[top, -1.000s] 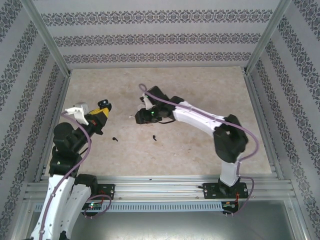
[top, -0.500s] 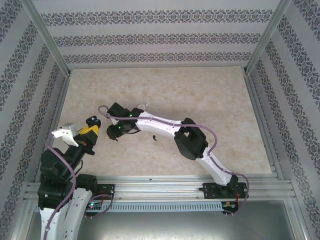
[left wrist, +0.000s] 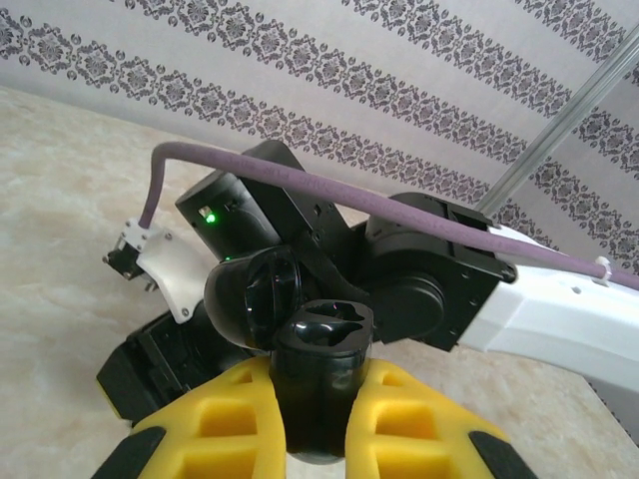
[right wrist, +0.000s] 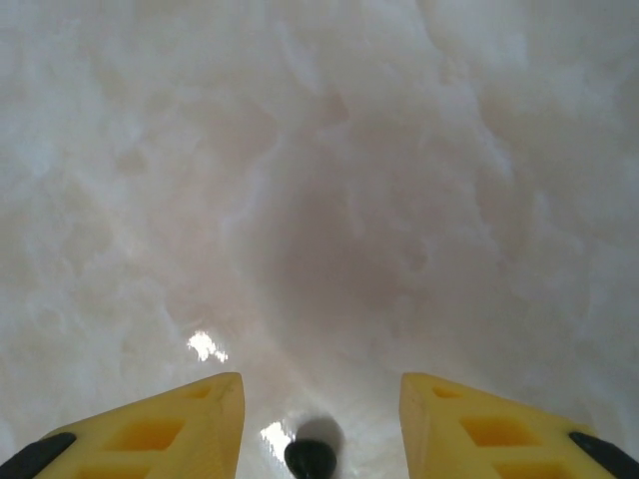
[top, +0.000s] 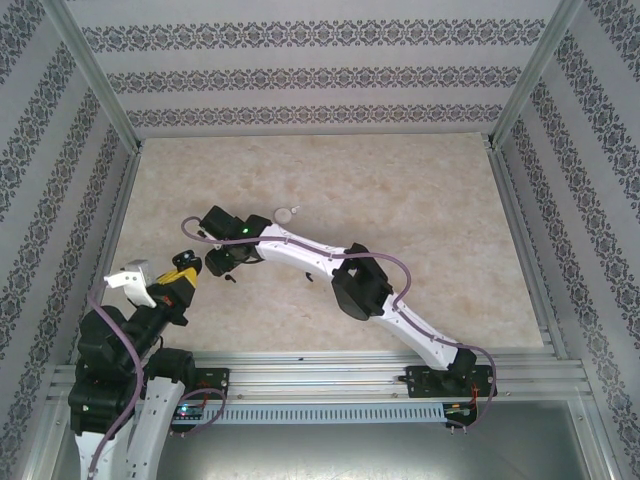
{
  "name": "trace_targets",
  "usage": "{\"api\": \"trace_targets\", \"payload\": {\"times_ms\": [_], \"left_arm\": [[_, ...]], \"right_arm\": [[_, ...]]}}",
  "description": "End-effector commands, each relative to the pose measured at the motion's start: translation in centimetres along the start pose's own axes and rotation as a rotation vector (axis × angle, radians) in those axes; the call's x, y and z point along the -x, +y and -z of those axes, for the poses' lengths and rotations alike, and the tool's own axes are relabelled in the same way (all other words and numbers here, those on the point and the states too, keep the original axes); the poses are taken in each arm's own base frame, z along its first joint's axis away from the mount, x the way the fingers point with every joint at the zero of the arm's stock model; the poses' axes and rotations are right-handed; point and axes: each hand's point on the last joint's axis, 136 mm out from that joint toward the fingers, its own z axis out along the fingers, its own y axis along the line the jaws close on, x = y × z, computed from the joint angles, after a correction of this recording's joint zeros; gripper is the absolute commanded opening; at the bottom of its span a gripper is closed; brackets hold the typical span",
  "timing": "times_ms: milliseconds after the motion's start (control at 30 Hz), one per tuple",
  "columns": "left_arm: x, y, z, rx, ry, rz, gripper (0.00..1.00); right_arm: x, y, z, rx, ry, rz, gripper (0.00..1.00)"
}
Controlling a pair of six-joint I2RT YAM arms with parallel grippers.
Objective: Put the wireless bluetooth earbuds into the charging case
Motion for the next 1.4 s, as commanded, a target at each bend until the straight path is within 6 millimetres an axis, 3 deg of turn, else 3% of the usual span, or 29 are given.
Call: {"api": "trace_targets", "payload": {"times_ms": [0, 267, 700, 1100, 1367], "left_arm": [[-0.6, 0.4, 1.2, 0.031, -0.004, 0.012, 0.00], [-1.7, 0.8, 1.2, 0.031, 0.011, 0.036, 0.00], [-1.9, 1.2, 0.4, 0.034, 0.013, 0.021, 0.00], [-1.9, 1.2, 0.6, 0.039, 0.014, 0.016, 0.00], [-2.0, 1.4, 0.5, 0.045, 0.015, 0.018, 0.00]], "right_arm": [[-1.4, -0.9, -0.6, -0.061, 0.060, 0.055, 0.45], [-3.1, -1.6, -1.9, -0.091, 0.110, 0.083, 0.47], [-6.0, -0.7, -3.8, -0.122, 0.188, 0.157, 0.45], [-7.6, 1.0, -2.4, -0.059, 0.260, 0.117, 0.48], [-8.8, 0.5, -1.7, -0.134, 0.301, 0.177, 0.46]]}}
